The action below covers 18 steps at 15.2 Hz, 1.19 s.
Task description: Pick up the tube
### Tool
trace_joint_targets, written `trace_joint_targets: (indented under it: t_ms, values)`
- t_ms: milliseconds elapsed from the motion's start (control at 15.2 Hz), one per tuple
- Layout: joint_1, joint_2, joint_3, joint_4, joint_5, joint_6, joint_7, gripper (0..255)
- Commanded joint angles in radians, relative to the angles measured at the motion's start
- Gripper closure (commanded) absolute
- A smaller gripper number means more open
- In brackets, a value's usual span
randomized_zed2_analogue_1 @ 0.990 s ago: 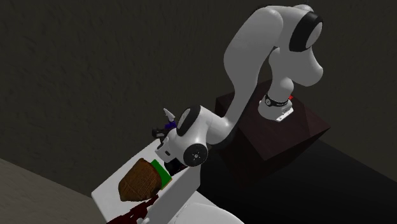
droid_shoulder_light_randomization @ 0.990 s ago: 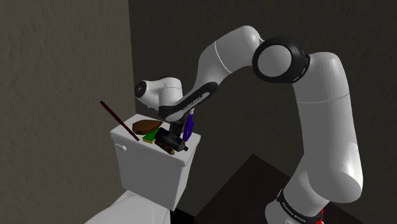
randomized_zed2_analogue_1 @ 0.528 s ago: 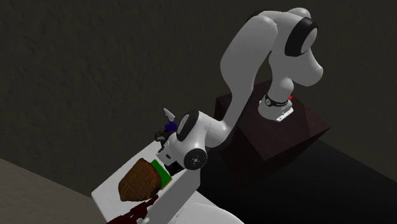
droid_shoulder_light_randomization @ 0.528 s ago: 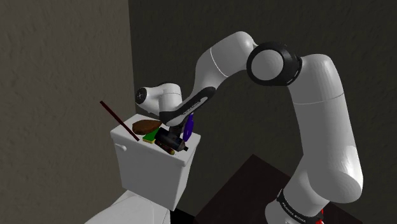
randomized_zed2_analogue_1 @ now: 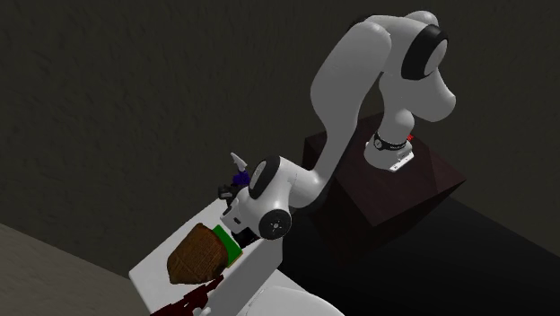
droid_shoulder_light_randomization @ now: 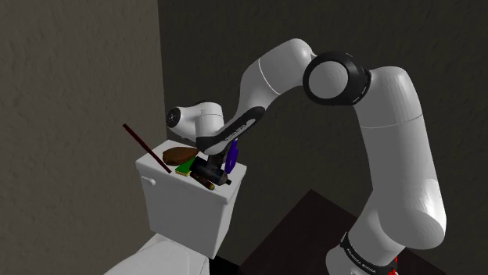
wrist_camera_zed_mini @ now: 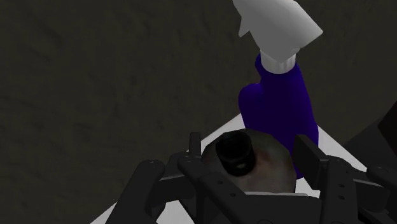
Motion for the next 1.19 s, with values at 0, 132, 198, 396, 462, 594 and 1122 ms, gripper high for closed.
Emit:
trace_joint_targets:
  t_ms: [0,132,198,396,462,594,1122]
  values:
    - [0.001,0.002,0.001,0.000,0.000,0.001,0.001,255]
    - [0.000,-0.017,0.004,-0.003,0.007,-0.008,-0.012,255]
    - [-0.001,-0.026,0.005,-0.004,0.010,-0.013,-0.019,255]
    - [-0.003,-0.052,0.009,-0.006,0.021,-0.027,-0.040,255]
    - [-0.003,-0.061,0.010,-0.007,0.024,-0.032,-0.047,255]
    - [-0.004,-0.078,0.013,-0.006,0.030,-0.041,-0.062,255]
    - [-0.006,-0.127,0.020,-0.001,0.050,-0.073,-0.107,255]
